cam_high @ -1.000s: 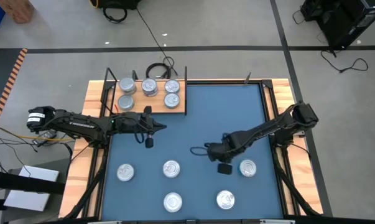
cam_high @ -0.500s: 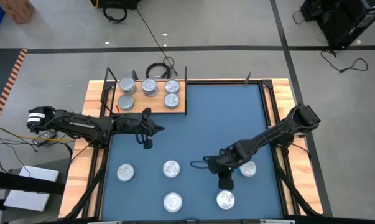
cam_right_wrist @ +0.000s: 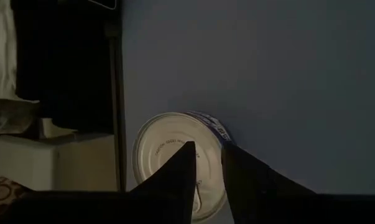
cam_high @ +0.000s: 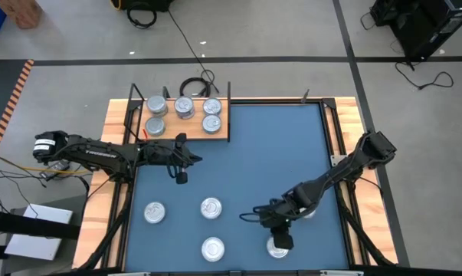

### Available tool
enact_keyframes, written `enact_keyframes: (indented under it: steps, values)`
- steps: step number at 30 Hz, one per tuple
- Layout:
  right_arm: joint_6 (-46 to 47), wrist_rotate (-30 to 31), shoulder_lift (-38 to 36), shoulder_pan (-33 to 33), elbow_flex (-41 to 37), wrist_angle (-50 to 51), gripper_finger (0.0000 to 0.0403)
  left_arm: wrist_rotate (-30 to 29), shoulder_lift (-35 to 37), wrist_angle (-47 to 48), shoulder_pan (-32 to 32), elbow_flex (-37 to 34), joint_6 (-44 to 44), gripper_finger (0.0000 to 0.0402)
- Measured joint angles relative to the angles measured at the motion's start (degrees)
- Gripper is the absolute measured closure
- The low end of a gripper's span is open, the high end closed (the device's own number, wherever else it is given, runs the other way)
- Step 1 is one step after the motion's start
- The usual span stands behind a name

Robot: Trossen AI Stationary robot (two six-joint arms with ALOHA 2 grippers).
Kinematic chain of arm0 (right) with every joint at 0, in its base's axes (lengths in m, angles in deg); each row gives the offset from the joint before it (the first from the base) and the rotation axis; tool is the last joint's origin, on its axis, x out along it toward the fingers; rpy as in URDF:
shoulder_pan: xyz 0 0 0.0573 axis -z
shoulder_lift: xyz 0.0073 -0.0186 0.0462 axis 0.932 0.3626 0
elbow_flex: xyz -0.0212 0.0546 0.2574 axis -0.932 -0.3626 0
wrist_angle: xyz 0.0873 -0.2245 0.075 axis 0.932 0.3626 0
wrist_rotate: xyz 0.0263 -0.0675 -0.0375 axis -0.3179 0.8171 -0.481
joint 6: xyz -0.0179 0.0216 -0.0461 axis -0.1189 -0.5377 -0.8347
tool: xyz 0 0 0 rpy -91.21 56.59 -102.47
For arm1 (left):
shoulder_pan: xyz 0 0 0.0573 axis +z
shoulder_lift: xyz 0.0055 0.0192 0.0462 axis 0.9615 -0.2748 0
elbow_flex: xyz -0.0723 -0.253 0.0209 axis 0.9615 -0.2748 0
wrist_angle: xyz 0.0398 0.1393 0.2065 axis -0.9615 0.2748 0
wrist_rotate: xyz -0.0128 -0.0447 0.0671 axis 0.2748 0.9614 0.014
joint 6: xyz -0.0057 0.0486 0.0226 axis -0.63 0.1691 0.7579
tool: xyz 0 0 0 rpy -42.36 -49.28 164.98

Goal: Stack canned seafood by type on shelf
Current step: Put the blue tuna can on the shelf aligned with the other blue tuna can

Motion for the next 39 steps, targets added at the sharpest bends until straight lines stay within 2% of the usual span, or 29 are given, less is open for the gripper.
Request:
enact_keyframes:
  steps: [21,26,32,39]
  values:
    - [-3.3,-2.5,0.0,0.0,-8.6,-7.0,0.0326,0.0,0.0,0.0,0.0,0.0,-2.9,0.0396]
    - [-3.3,-3.5,-0.1,0.3,-9.7,-8.0,0.0344,0.0,0.0,0.0,0.0,0.0,-4.1,0.0396]
    - [-3.5,-3.9,-0.1,1.7,-9.6,-7.8,0.0393,0.0,0.0,-0.1,0.0,0.0,-4.4,0.0396]
    - [-1.8,-2.6,-0.1,3.6,-9.7,-7.4,0.0398,0.0,0.0,-0.1,0.0,0.0,-5.6,0.0396]
